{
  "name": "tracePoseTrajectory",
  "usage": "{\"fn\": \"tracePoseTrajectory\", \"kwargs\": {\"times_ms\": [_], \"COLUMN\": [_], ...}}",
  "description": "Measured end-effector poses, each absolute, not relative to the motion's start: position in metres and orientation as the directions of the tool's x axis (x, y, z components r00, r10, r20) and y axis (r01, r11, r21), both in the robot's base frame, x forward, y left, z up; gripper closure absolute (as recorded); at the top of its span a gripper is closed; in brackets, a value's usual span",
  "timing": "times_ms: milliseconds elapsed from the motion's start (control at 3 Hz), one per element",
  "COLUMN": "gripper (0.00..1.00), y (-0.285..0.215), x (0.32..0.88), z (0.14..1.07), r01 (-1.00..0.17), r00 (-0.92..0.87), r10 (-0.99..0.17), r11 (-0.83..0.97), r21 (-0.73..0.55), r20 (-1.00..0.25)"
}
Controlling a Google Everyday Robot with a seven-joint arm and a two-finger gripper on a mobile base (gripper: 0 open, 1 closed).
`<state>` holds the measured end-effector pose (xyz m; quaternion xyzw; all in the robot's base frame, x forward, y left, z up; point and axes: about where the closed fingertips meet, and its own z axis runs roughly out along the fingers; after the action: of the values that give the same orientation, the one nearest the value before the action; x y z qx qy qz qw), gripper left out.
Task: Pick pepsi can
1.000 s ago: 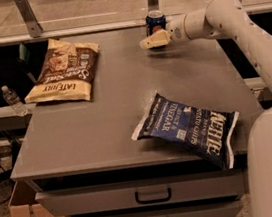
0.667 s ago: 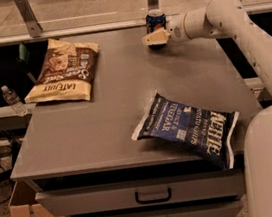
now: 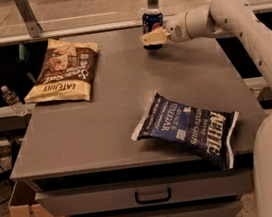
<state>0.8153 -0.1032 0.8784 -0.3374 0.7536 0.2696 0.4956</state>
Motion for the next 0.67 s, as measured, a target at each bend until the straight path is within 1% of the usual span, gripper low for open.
{"fn": "tracePoseTrajectory", "kwargs": {"times_ms": [333,667], "gripper": [1.00,1.00], "y": [-0.091,-0.079], "x": [0.786,0.742], "z": [0.906,0.934], "r01": [-0.848,-0.926], "r00": [-0.222,-0.158], "r10": [-0.252,-0.281], "r11": [0.527,0.374], "r21": [0.059,0.044], "r20": [-0.942,-0.947]}}
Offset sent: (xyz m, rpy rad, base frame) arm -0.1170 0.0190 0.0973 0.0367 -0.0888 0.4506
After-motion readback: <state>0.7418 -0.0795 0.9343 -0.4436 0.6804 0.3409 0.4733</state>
